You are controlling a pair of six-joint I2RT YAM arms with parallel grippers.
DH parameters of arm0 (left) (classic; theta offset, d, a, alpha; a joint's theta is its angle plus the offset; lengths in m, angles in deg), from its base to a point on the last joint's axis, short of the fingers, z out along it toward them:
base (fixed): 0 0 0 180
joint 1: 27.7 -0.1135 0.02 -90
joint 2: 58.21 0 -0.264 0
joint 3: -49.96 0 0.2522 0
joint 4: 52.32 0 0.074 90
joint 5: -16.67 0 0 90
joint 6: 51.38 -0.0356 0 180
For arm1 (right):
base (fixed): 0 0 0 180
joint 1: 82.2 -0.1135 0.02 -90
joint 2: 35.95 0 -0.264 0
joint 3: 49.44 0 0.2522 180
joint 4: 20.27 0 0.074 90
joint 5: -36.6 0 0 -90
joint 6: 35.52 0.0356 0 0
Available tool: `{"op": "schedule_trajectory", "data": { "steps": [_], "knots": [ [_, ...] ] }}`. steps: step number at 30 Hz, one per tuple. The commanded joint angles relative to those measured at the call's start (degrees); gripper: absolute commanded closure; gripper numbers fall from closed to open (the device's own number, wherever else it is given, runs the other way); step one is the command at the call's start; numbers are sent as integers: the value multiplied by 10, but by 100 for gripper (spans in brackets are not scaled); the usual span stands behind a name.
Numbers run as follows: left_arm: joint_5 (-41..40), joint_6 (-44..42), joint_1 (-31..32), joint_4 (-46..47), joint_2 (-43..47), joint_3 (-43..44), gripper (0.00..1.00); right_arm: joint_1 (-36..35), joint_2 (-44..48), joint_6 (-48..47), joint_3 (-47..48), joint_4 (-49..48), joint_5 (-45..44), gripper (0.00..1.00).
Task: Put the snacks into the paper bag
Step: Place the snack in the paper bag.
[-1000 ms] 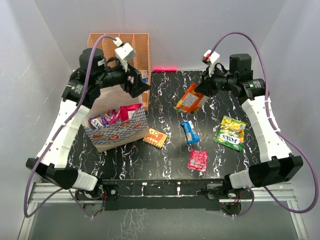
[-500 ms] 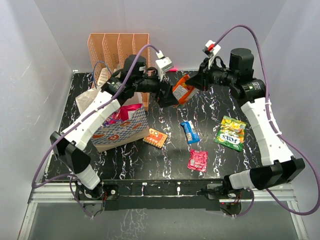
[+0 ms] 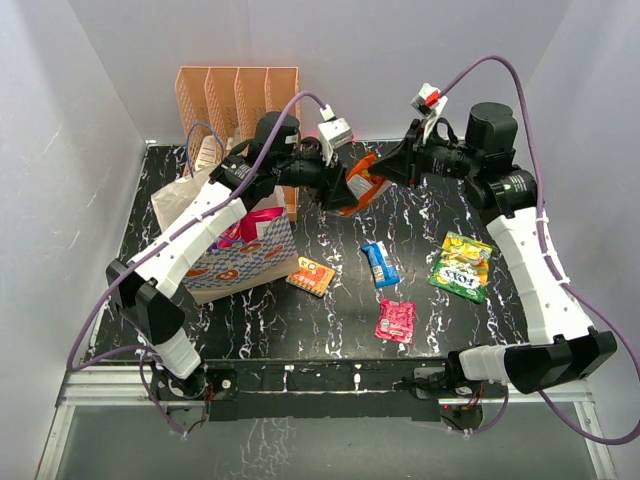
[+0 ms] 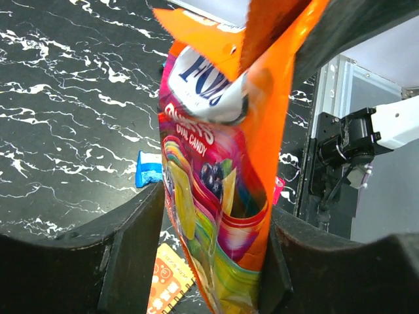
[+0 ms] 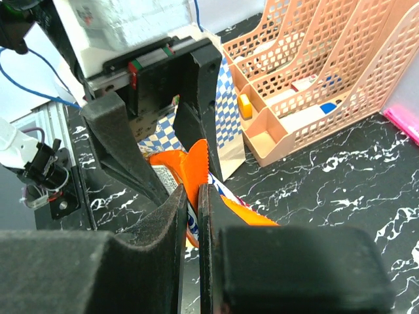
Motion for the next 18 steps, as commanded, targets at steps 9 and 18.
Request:
{"op": "schedule_trajectory", "data": {
  "steps": [9, 18],
  "knots": [
    [10, -50, 2, -15, 23, 8, 87, -1, 19, -7, -19, -44, 5, 92],
    [-16, -78, 1, -36, 41, 21, 100, 2, 32, -34, -28, -28, -11, 69]
  ]
}}
